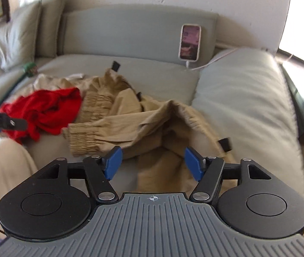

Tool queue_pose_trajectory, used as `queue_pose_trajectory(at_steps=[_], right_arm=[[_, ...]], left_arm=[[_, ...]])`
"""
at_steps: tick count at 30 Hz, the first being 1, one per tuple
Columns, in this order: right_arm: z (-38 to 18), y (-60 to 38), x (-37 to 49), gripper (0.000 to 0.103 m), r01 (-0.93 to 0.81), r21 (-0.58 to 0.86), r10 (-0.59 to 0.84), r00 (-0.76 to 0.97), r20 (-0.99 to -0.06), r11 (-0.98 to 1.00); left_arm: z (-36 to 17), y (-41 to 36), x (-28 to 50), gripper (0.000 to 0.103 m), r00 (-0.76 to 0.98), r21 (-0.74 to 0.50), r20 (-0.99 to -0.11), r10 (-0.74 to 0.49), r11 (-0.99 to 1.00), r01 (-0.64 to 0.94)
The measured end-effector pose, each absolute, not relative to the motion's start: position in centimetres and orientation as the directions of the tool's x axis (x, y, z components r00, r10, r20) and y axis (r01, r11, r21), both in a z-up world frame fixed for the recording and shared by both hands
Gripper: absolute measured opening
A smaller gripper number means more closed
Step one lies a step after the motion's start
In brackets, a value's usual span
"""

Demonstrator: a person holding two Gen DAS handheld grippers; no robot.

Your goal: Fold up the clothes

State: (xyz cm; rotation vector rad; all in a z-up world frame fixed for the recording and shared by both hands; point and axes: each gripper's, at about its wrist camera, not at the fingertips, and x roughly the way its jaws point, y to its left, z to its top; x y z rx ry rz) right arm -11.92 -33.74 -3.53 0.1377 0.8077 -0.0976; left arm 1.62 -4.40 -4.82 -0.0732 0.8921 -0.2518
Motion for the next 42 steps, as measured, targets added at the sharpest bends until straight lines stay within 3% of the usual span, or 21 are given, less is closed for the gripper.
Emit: queue_pose_trajectory(at_steps=[4,8,11,13,17,23,26,31,36,42], right_arm=[[-7.1,-32.6,-9.2,0.074,0.184,0.334,0.13,0.672,-0.729,0.924],[-10.4,-31.7,-7.0,0.066,0.262,0.482,0.196,0.677,-0.709,0.836],[-13.5,-32.7,-5.5,0.067,0.402,0.621,0.258,0.659,-0.706,0.673],[-15.5,-33.0,-5.0,0.067,0.442,0.738,0.346,0.68,-0.646,0.51],[-17.2,-32.0,-4.4,0.052,0.467,0.817,0.414,0.706,-0.575,0.339],[-18.6,-31.2,-4.3,0.045,0.548,0.812,0.327,0.744,-0.583,0.201],[-17.6,-30.8,-4.3,0.014,0.497,0.825,0.334,0.755,-0.564,0.27],[-12.8,-31.0,-6.0,0.012,0.399,0.765,0.316,0.739,-0.595,0.506],[-6.3,-34.7,-12.1,0.011,0.38,0.538,0.126,0.719,-0.683,0.752],[-3.1,-40.2,-20.0,0.011,0.579,0.397,-0.154,0.681,-0.716,0.712]], left_arm=[[-5.3,-4.5,1.5,0.102,0.598,-0.147,-0.766,-0.238,0.969,0.197],[-6.1,-3.1,1.7,0.102,0.592,-0.145,-0.78,-0.204,0.979,0.145],[-6.6,-2.3,1.9,0.102,0.581,-0.154,-0.792,-0.189,0.982,0.11],[-6.7,-2.3,1.9,0.102,0.578,-0.157,-0.793,-0.192,0.981,0.11],[-7.1,-2.2,2.0,0.102,0.573,-0.162,-0.796,-0.196,0.981,0.11],[-7.4,-2.3,1.8,0.102,0.565,-0.169,-0.799,-0.208,0.978,0.12],[-7.4,-2.5,1.7,0.102,0.565,-0.171,-0.797,-0.216,0.976,0.132],[-7.3,-2.6,1.7,0.102,0.563,-0.196,-0.79,-0.242,0.97,0.143],[-7.2,-2.9,1.7,0.102,0.555,-0.251,-0.773,-0.306,0.952,0.176],[-9.1,-5.0,2.2,0.102,0.475,-0.337,-0.791,-0.386,0.923,0.188]])
